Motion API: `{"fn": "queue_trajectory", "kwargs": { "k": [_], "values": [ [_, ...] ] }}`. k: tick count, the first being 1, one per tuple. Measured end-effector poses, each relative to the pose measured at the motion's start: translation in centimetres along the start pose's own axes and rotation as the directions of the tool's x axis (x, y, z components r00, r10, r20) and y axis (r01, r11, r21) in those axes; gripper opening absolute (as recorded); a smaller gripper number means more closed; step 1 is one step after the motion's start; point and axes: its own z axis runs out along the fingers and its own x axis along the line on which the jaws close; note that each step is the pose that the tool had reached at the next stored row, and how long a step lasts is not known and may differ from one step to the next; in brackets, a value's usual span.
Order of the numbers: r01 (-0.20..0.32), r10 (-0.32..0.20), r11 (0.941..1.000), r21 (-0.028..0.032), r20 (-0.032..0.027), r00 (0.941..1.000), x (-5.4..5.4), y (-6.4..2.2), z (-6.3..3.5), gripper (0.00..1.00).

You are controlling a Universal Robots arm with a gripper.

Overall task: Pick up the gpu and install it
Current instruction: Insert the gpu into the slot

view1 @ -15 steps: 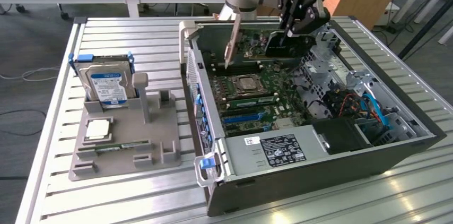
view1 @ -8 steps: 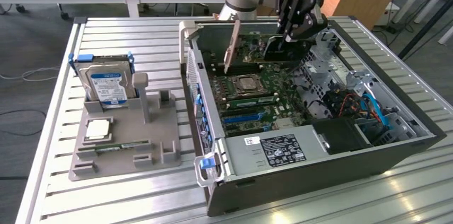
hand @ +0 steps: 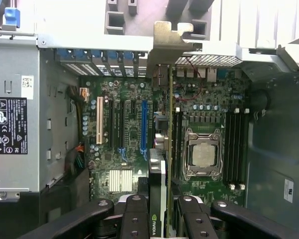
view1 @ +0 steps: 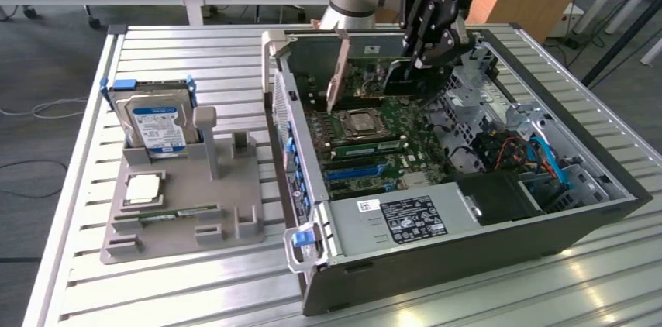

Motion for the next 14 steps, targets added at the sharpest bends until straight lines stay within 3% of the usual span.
{"fn": "queue_trajectory", "kwargs": {
  "k": [14],
  "values": [
    [0.02, -0.02, 0.9998, -0.0011, -0.0002, 0.9998, 0.1, -0.03, 1.9, 0.27]
  ]
}}
